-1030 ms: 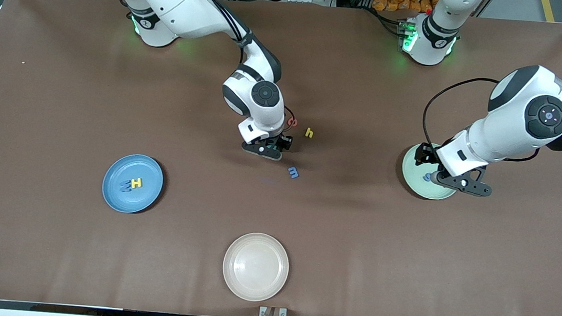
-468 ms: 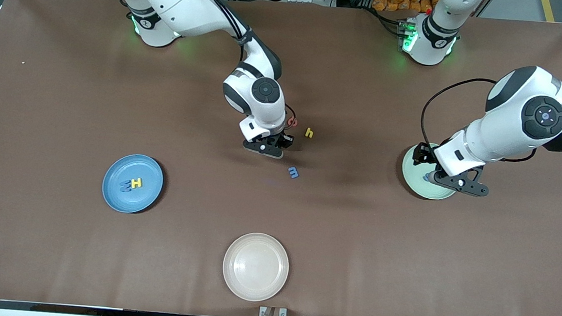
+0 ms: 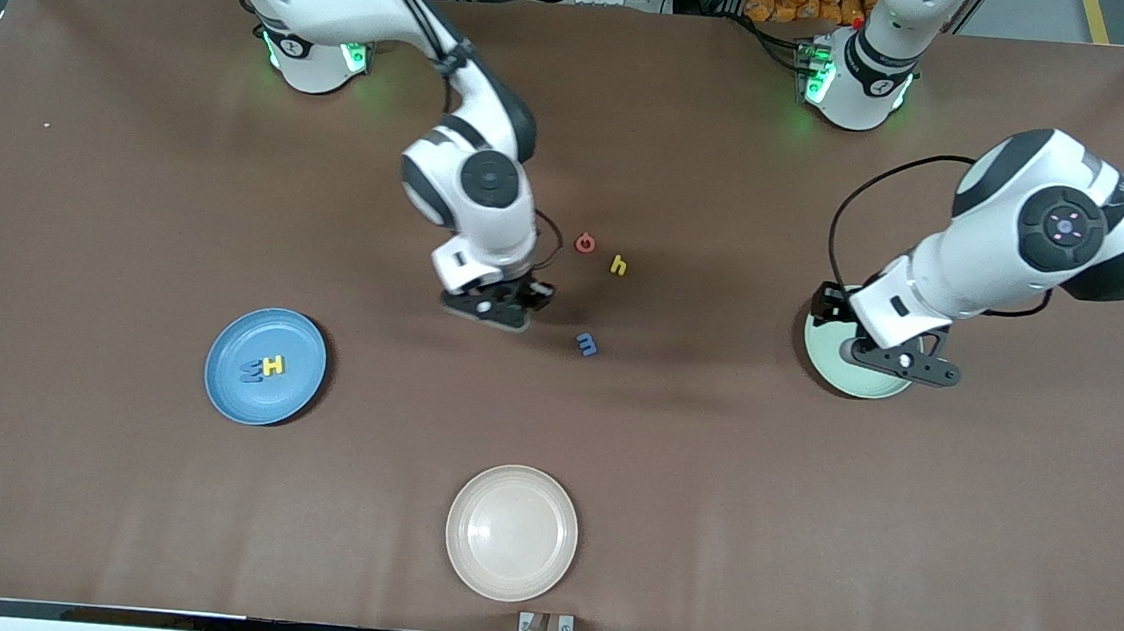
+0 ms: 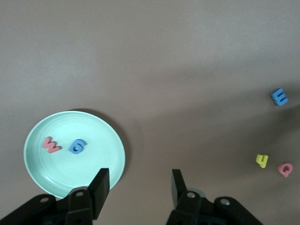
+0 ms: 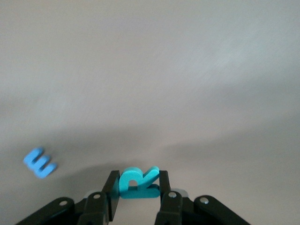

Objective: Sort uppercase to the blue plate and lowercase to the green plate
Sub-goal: 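Place the R on the blue plate while the left gripper reaches the 4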

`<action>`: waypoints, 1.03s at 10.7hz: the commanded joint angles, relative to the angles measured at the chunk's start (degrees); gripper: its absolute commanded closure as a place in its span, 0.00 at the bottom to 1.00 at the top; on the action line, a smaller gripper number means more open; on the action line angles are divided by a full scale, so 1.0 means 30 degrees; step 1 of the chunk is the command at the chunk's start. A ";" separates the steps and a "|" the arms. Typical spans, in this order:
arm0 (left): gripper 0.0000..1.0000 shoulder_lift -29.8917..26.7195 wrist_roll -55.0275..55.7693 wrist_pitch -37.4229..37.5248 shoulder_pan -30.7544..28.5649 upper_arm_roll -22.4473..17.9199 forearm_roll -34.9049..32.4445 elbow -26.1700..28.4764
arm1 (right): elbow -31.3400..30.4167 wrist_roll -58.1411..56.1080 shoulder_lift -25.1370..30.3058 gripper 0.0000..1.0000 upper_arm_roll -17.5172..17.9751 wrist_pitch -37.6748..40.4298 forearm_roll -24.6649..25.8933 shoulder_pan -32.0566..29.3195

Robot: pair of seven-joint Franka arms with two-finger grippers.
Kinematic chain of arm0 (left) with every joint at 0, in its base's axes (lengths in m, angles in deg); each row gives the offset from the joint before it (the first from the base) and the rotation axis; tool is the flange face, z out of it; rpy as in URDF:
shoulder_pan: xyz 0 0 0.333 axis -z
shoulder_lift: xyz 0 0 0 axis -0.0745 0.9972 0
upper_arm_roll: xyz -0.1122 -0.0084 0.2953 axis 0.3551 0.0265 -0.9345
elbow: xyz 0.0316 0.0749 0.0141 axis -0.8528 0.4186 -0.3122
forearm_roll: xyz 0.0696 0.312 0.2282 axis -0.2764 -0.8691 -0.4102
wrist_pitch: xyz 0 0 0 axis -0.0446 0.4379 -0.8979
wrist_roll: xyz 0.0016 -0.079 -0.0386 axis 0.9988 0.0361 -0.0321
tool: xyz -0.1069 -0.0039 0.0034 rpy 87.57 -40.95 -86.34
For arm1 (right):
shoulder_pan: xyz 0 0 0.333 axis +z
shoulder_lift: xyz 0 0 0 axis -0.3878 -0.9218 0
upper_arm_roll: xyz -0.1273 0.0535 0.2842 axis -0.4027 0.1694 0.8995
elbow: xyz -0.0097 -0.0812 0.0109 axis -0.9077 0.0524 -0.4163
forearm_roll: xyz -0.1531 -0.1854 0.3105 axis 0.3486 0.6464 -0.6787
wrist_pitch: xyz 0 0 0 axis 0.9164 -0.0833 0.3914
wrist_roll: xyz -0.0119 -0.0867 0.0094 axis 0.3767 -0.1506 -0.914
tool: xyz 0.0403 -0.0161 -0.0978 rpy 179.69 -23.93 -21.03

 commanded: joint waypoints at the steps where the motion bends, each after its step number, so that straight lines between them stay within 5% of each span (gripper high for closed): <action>1: 0.39 -0.0134 0.1665 -0.1043 0.1004 -0.0111 0.0473 0.0500 | -0.0582 -0.3966 0.1977 1.00 0.0257 0.1738 -0.0479 -0.2890; 5: 0.38 -0.0426 0.5148 -0.6511 0.1680 -0.0023 0.0064 0.4213 | -0.0611 -1.1878 0.1985 1.00 0.0227 0.2419 -0.0511 -0.8602; 7: 0.38 -0.0399 0.8014 -0.8018 0.3372 -0.0081 -0.1945 0.5509 | -0.0582 -1.4348 0.1342 1.00 0.0198 0.2186 -0.0511 -1.0571; 10: 0.37 -0.0134 1.2270 -1.0061 0.7205 -0.2474 -0.4711 0.6185 | -0.0552 -1.5295 0.0142 0.96 0.0169 0.1397 -0.0599 -1.1777; 11: 0.37 -0.0163 1.2830 -1.1088 0.8931 -0.4050 -0.4945 0.6216 | -0.0524 -1.5295 -0.0298 0.81 0.0169 0.1074 -0.0599 -1.2012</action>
